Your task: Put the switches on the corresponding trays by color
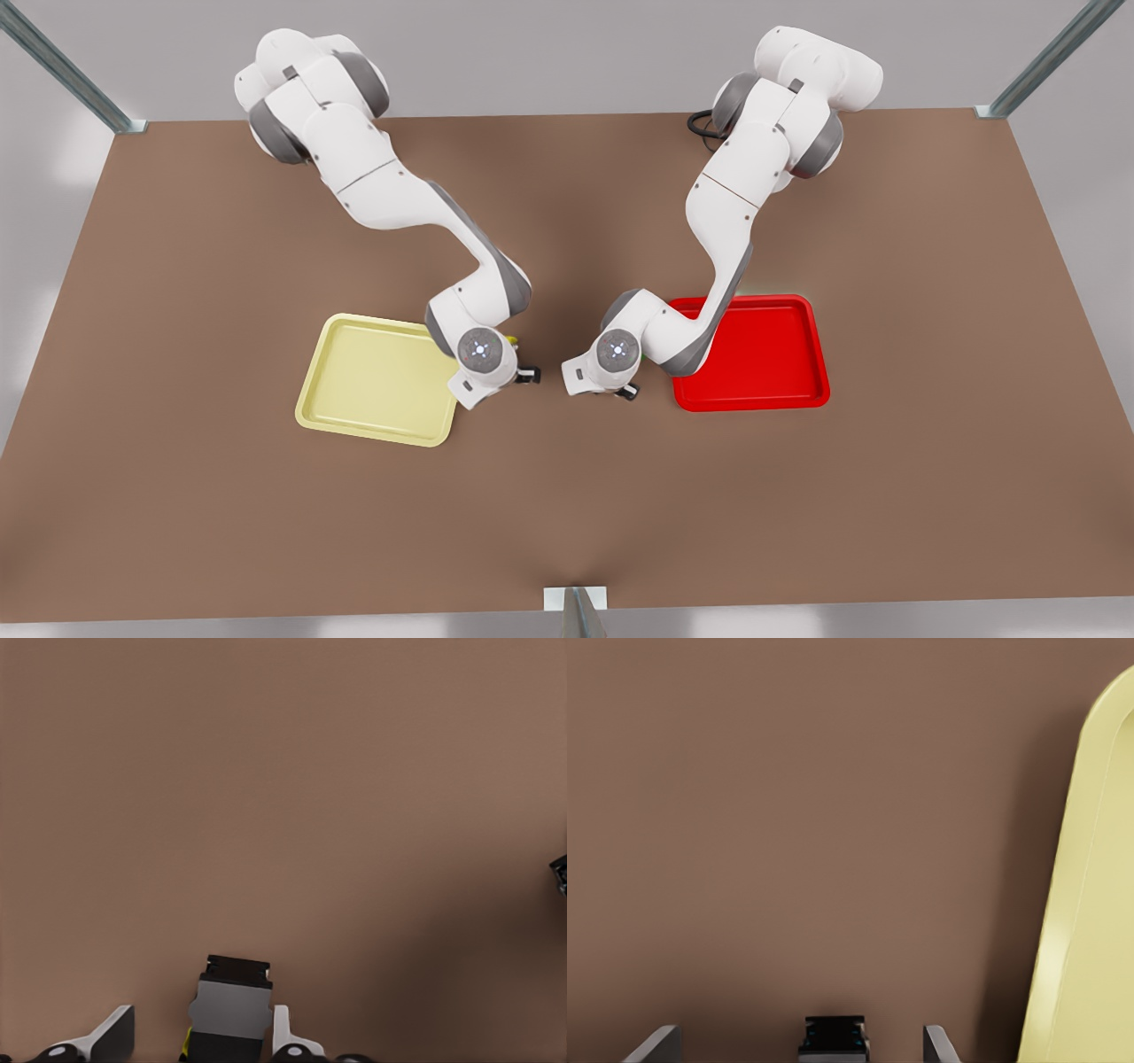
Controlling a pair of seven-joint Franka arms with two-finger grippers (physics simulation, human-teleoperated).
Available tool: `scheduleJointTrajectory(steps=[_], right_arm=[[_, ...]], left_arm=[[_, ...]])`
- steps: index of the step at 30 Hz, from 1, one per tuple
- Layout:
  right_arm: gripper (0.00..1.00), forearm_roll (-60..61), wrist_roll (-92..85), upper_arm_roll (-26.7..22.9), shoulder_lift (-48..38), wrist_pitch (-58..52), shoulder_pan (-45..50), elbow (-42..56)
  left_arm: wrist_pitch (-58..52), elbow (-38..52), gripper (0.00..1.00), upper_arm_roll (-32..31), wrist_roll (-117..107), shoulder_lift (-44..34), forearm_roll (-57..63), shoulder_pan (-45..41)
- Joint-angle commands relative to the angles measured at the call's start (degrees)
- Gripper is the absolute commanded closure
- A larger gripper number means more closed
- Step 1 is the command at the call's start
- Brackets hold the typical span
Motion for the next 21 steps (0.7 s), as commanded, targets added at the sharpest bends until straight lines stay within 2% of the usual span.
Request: scheduleJointTrajectory(steps=[1,6,8,14,21], right_arm=[[0.0,-0.09,0.0,0.0,0.26,0.36,0.0,-0.09],[0.01,-1.85,0.09,-0.79,1.84,3.53,-0.09,-2.55],[0.02,-1.85,0.18,-0.7,1.84,3.61,0.26,-3.43],[0.02,-1.85,0.7,-0.53,0.44,3.88,0.44,-6.33],[0.18,-1.85,1.05,-0.44,0.26,5.9,0.44,-7.91]], left_arm=[[0.0,-0.01,0.37,0.0,-0.09,0.0,0.03,0.0],[0.0,-0.09,0.39,0.0,-0.26,0.26,0.03,-0.09],[0.0,-0.09,0.45,0.0,-0.26,0.26,-0.06,0.0],[-0.09,-0.09,0.49,0.0,-0.26,0.35,-0.06,0.0],[0.0,-0.09,0.49,0.0,-0.35,0.7,-0.06,-0.09]])
